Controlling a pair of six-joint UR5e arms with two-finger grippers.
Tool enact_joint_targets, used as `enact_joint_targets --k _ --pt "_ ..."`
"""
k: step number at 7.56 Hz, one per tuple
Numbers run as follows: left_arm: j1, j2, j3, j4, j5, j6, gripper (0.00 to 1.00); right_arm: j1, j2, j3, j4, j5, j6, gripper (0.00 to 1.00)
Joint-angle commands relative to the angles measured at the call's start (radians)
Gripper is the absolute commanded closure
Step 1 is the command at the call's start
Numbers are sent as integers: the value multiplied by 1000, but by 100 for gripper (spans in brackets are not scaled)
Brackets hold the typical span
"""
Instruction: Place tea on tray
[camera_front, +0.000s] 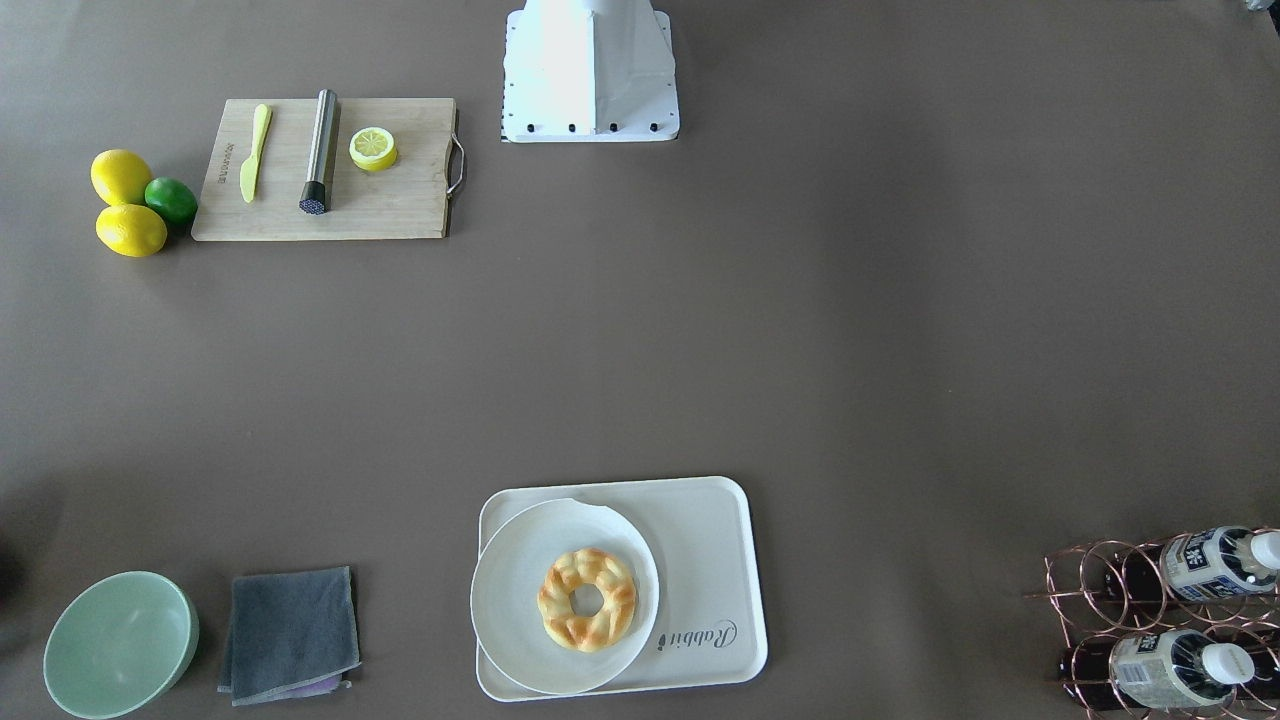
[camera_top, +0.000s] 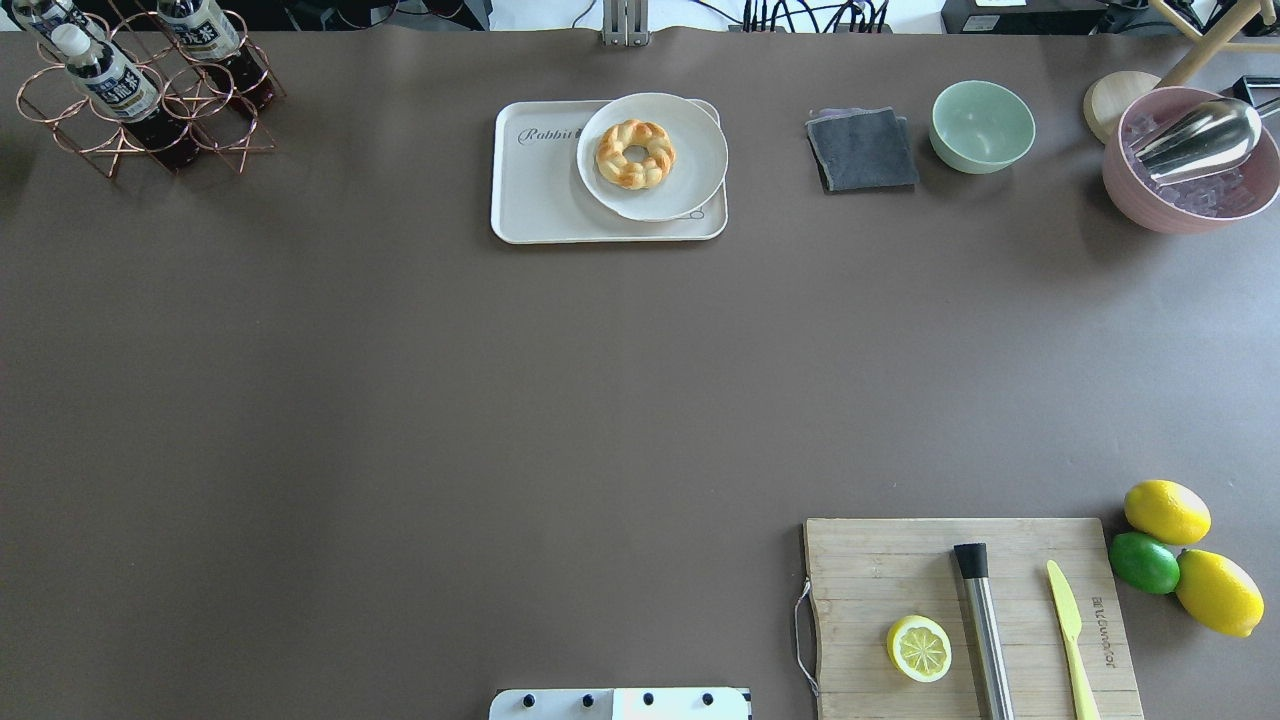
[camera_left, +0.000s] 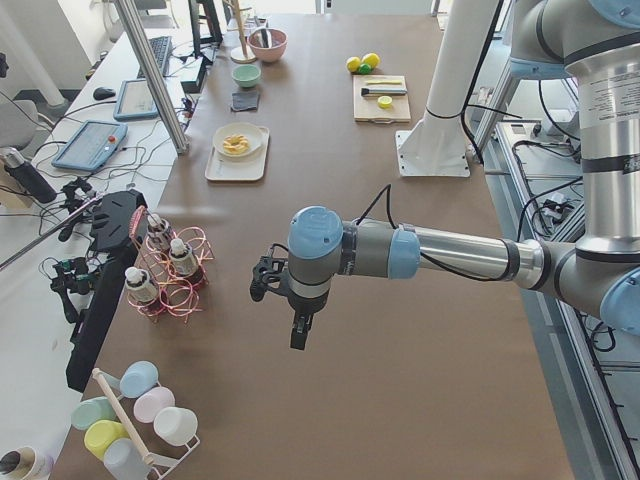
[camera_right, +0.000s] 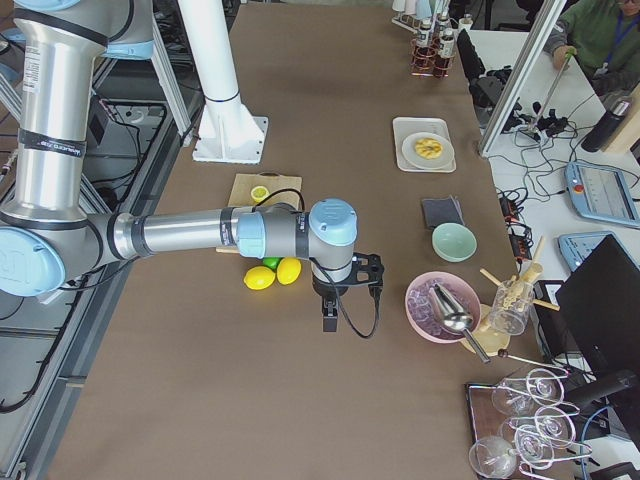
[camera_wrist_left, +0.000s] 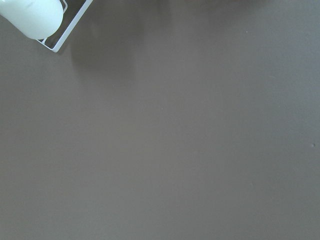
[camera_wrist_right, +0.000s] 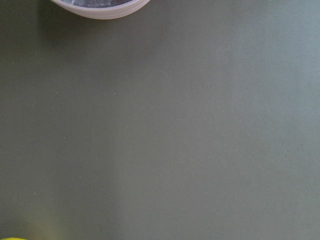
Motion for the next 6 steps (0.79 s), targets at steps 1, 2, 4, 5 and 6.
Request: enact_joint_targets --k 1,2,4,5,6 --pt "-7 10 53 -224 -1 1 3 26 31 20 2 -3 10 0" --pt "-7 24 66 -278 -67 -5 3 93 59 29 2 5 -5 0" --pt "-32 13 99 -303 -274 -5 2 95 32 31 87 41 -66 0" --pt "-33 -2 102 -326 -273 -5 2 95 -34 1 217 84 -99 0" --pt "-33 -14 105 -399 -264 -11 2 95 -50 -42 396 98 -86 0"
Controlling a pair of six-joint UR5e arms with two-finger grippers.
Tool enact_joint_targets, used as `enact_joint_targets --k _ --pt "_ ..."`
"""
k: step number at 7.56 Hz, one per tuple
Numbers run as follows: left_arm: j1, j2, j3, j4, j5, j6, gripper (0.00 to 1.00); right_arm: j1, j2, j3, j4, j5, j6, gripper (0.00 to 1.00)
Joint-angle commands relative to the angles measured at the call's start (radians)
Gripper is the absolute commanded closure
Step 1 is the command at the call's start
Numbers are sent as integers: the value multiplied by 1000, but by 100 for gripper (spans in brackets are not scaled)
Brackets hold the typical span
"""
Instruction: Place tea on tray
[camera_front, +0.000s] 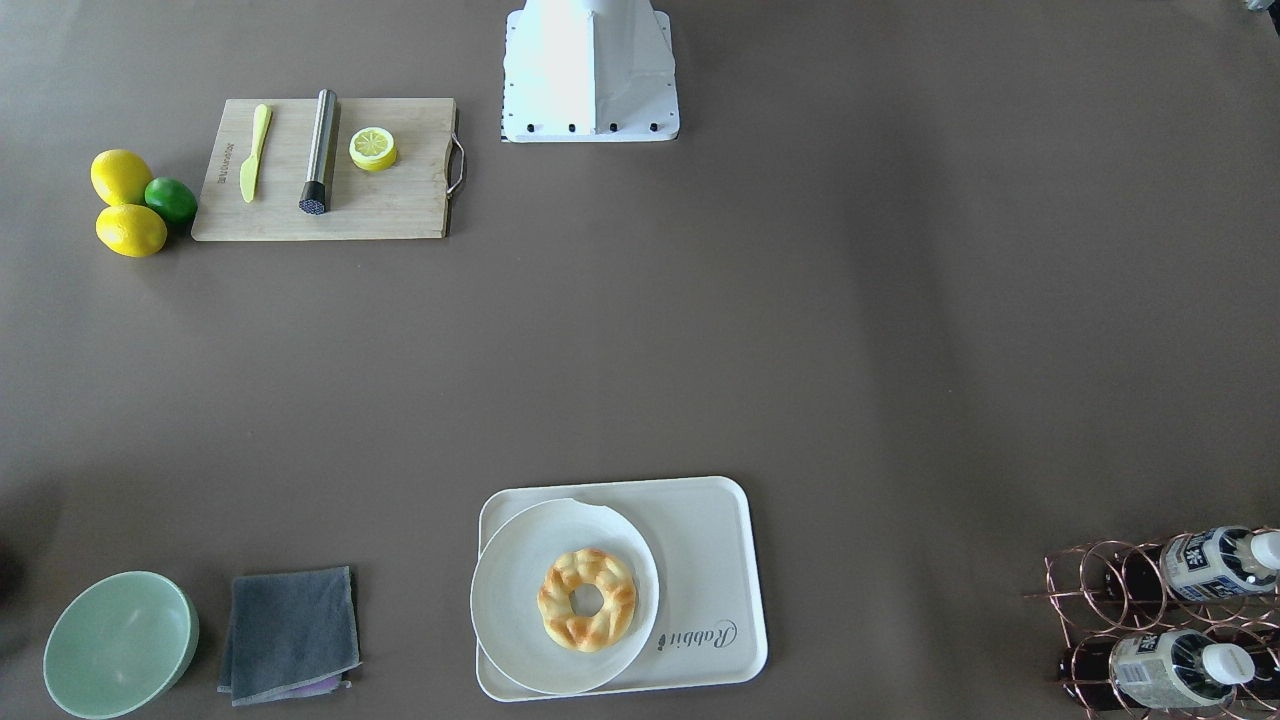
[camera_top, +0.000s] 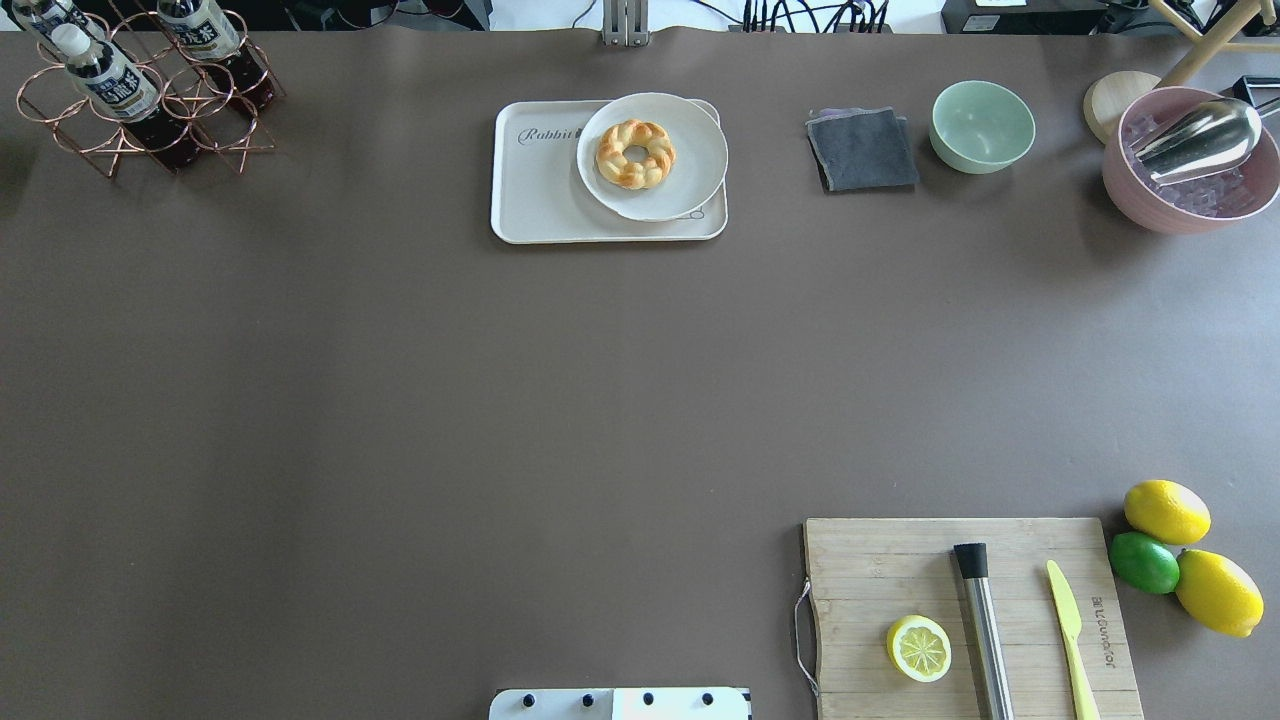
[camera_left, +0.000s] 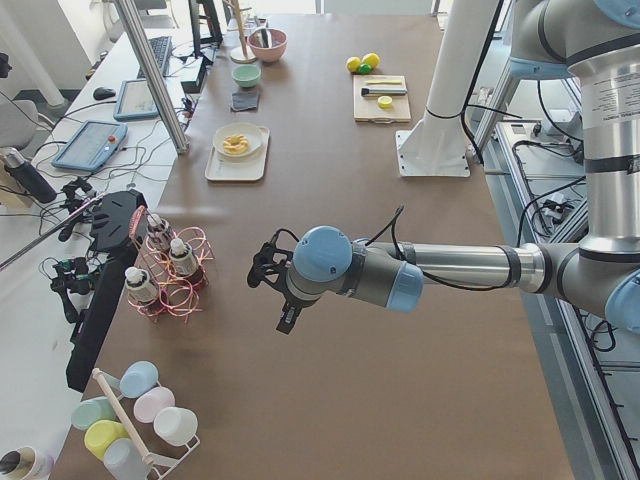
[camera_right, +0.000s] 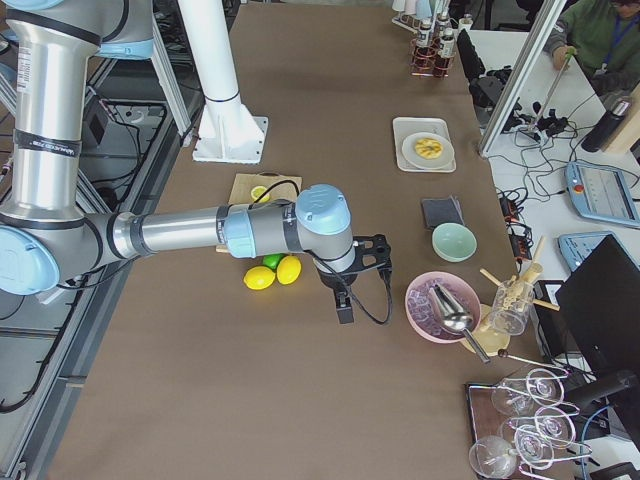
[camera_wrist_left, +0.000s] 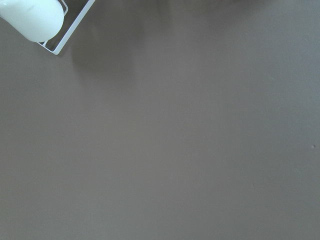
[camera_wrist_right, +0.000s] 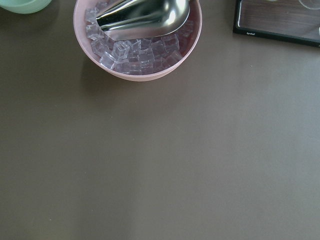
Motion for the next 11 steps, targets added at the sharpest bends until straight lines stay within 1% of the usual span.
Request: enact_joint_targets --k 1,2,3,4,5,6,7,8,9,11 --pt "-5 -44 25 -125 -11 -84 2 1 -66 -71 305 53 40 0" --pt "-2 -99 37 -140 39 -188 2 -13 -31 -71 298 80 74 0" --pt "36 -159 63 -157 128 -279 3 -68 13 -71 283 87 107 1" --pt "83 -201 78 -197 162 -403 3 -100 50 -68 292 78 210 1" --pt "153 -215 109 -320 217 -526 3 -131 64 -59 295 77 242 0" --pt "244 -215 140 -446 309 -661 3 -148 84 -60 295 74 250 0" --pt "331 -224 192 -575 399 -745 3 -157 112 -63 292 74 255 0" --pt "361 -273 244 -632 462 -837 3 -177 117 -62 294 73 281 0" --pt "379 -322 285 -653 522 -855 3 -182 117 -60 295 76 286 0" --pt "381 -438 376 -653 624 -855 4 -182 115 -50 295 74 286 0"
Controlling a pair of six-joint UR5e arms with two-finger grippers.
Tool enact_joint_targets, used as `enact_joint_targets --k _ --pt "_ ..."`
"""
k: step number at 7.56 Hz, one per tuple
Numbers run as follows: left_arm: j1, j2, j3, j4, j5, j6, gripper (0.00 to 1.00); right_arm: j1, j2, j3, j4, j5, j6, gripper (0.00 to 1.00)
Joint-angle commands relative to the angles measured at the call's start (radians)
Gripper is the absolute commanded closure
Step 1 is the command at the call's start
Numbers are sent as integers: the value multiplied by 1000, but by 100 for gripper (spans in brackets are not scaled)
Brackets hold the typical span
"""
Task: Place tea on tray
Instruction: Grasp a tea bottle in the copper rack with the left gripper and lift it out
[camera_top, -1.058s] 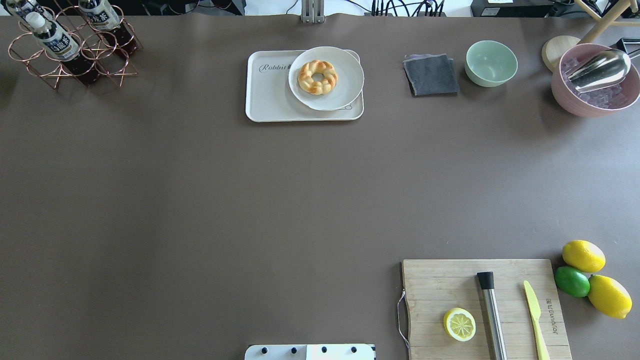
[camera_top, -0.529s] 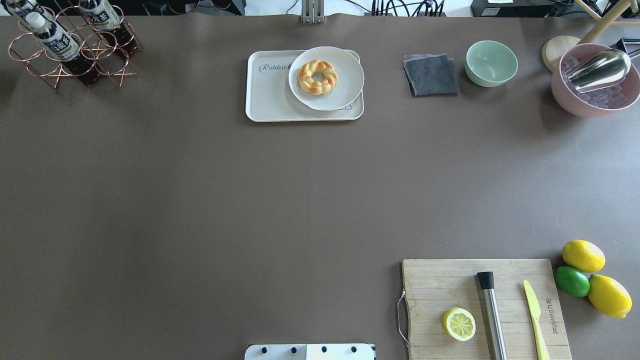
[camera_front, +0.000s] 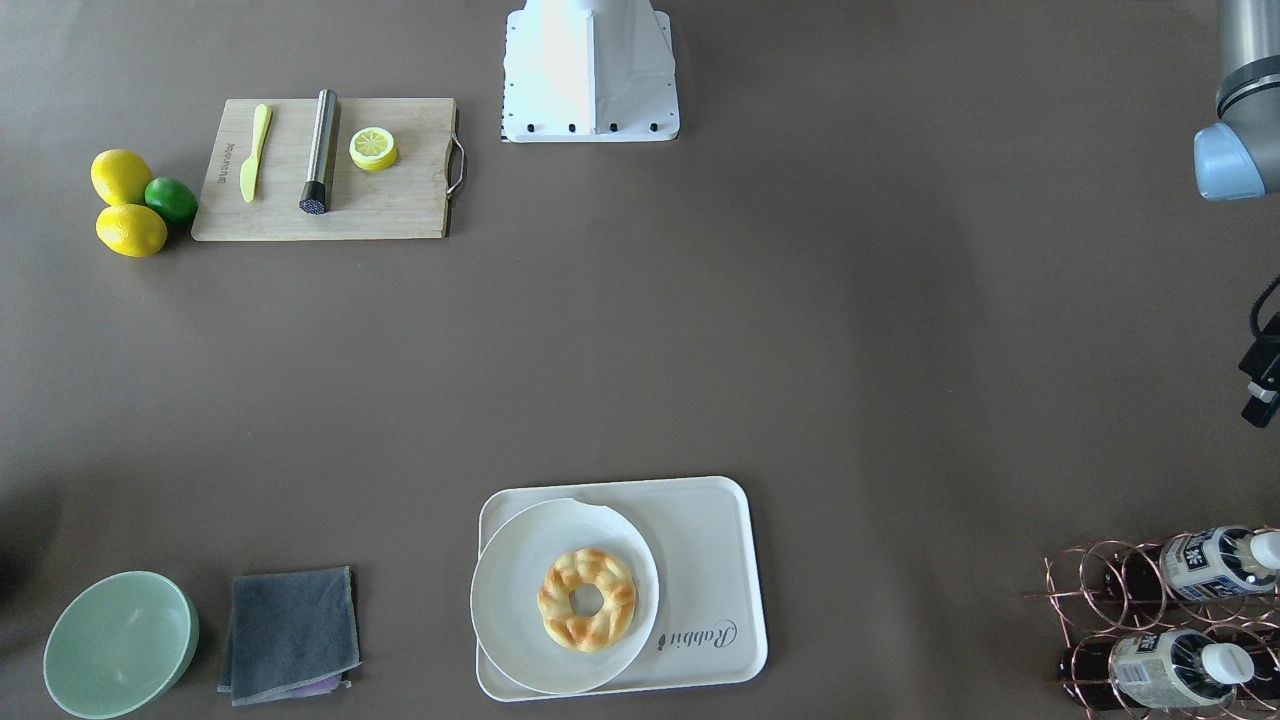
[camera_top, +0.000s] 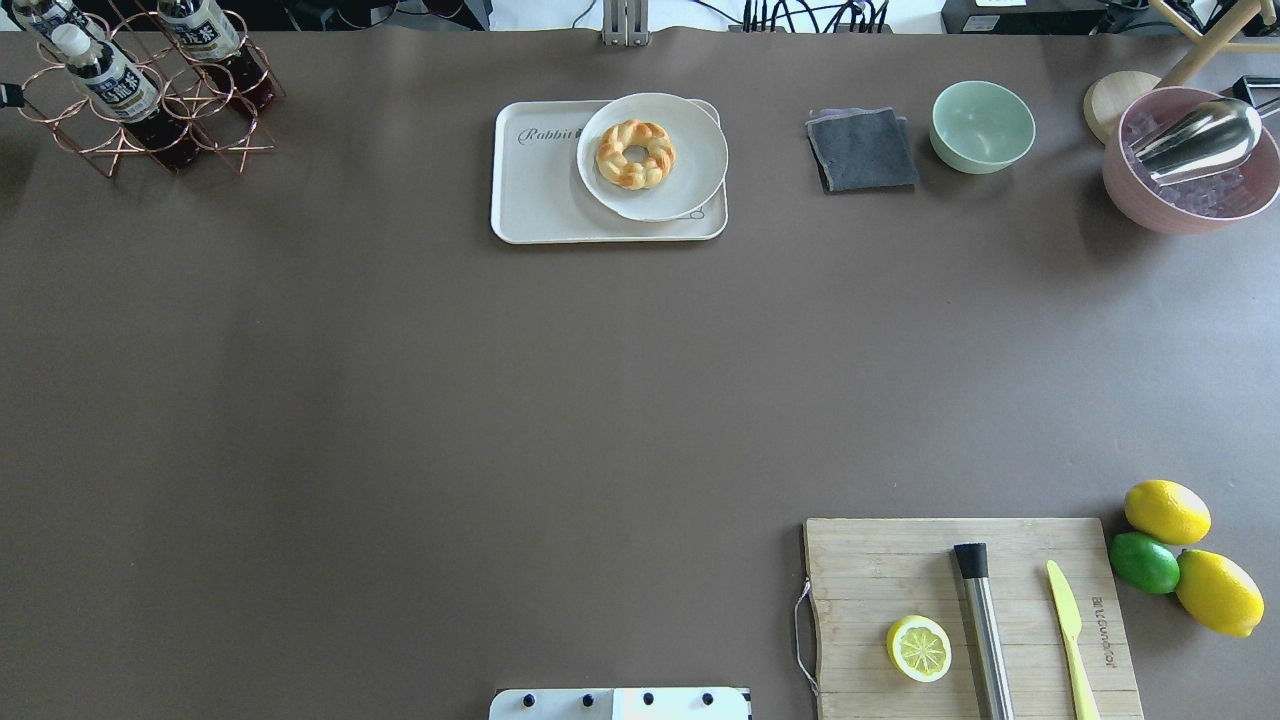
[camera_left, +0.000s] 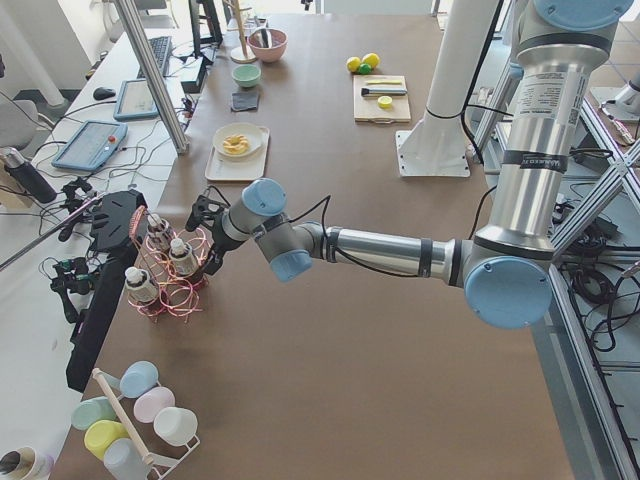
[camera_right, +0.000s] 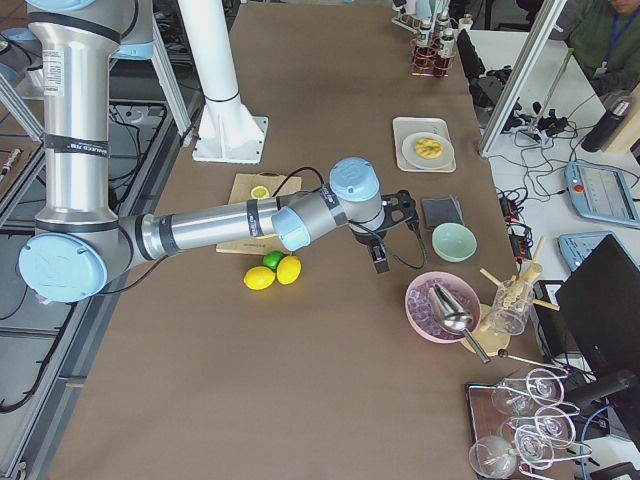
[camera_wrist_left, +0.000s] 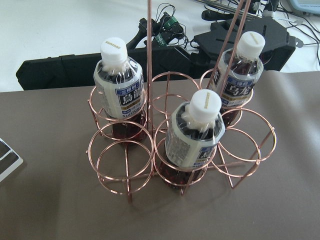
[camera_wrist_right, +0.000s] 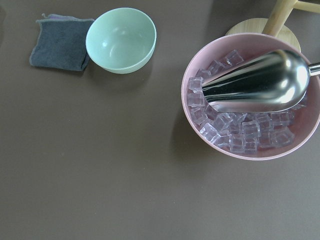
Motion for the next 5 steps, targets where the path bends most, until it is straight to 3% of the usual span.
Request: enact_joint_targets --k 1,2,5 --pt "10 -152 131 -14 128 -13 5 -3 0 7 0 1 3 0" --pt "14 -190 173 -14 156 -15 10 -3 2 7 0 0 3 0" --pt "100 -238 259 -89 222 -93 12 -3 2 7 0 -3 3 0"
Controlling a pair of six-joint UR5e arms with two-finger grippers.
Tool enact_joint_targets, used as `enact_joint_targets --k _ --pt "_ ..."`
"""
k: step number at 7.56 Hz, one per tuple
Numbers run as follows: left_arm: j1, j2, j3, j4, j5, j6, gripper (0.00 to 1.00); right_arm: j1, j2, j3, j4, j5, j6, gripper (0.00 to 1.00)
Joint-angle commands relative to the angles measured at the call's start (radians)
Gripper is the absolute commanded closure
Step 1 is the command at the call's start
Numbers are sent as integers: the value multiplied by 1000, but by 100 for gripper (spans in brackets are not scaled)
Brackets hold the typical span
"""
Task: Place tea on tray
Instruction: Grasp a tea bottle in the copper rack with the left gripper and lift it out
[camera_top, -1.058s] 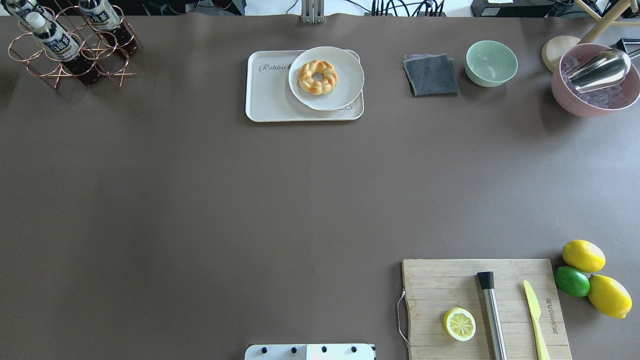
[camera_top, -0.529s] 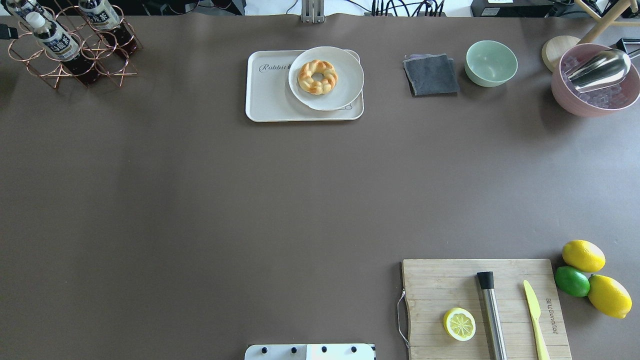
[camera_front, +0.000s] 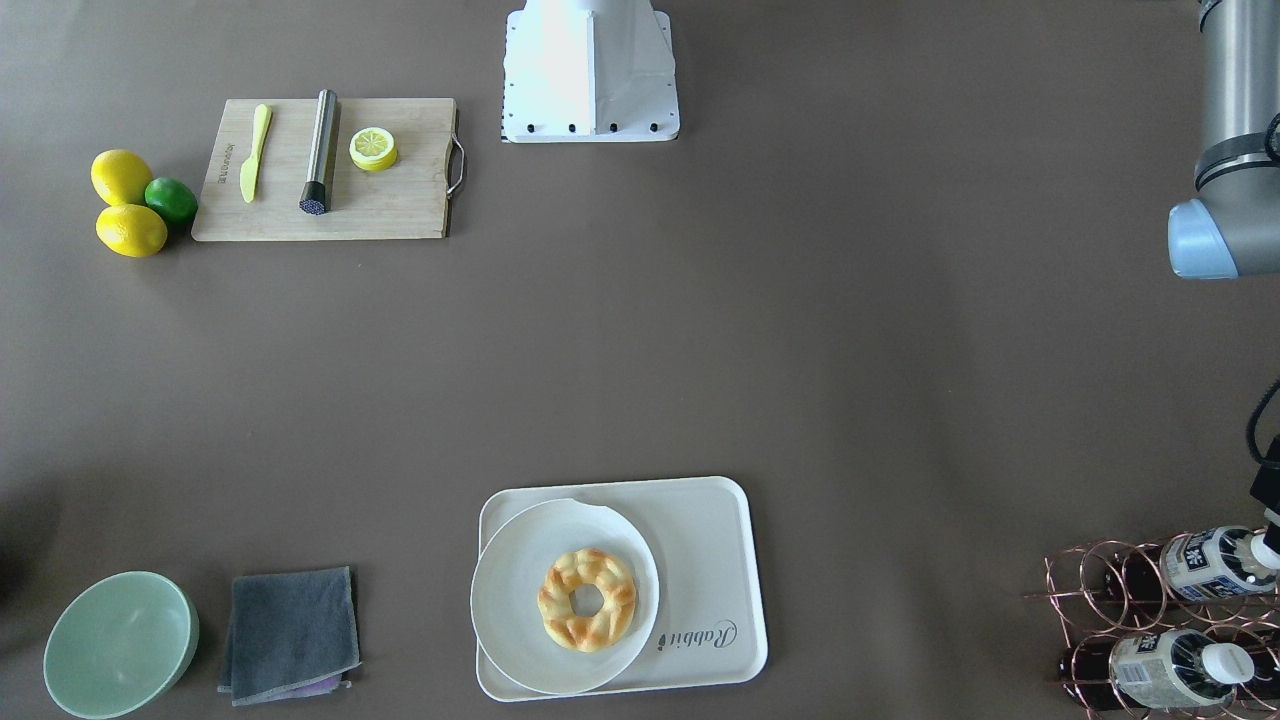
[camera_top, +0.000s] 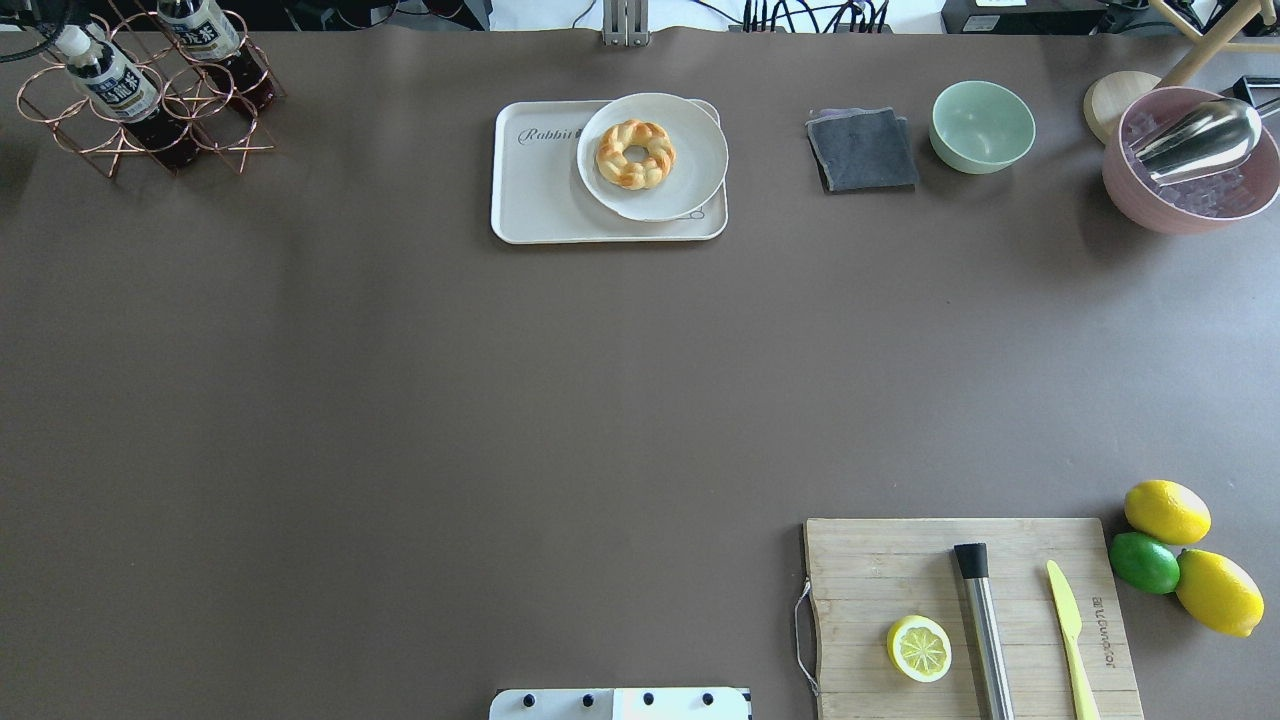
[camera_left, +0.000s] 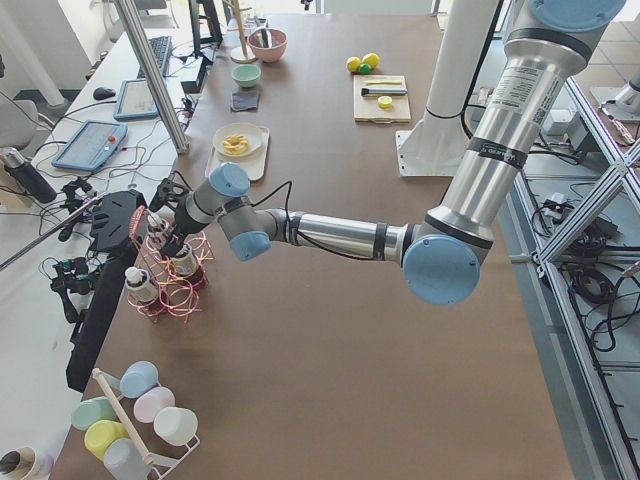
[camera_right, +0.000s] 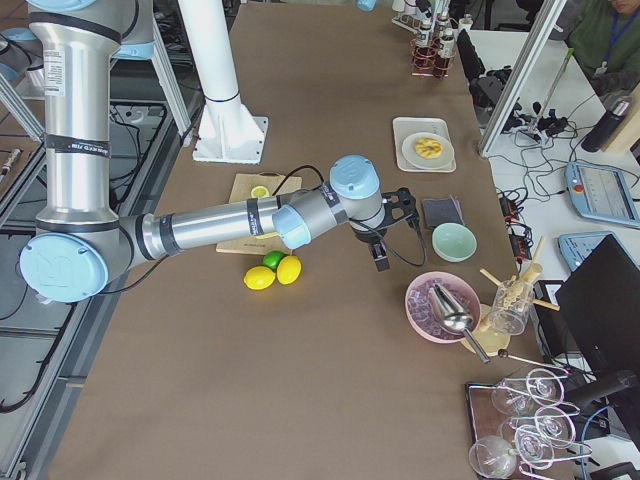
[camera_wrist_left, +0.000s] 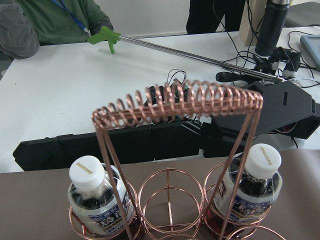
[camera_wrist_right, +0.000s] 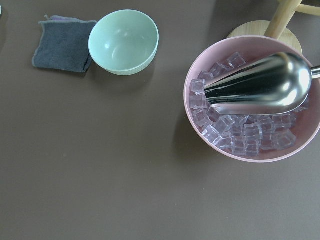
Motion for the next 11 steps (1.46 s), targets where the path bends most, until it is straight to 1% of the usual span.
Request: enact_joint_targets --k 1,4,5,9,10,11 --pt "62 -18 50 -68 55 -61 14 0 0 0 0 -2 0 0" --pt "55 -3 47 -85 28 -49 22 0 0 3 0 0 0 0" --pt "55 0 47 -85 26 -38 22 0 0 3 0 0 2 0" --pt "44 14 44 -90 26 -28 32 0 -1 3 0 0 0 0" --pt "44 14 44 -90 26 -28 44 0 -3 5 0 0 0 0" --pt "44 14 44 -92 26 -28 70 0 -3 5 0 1 0 0"
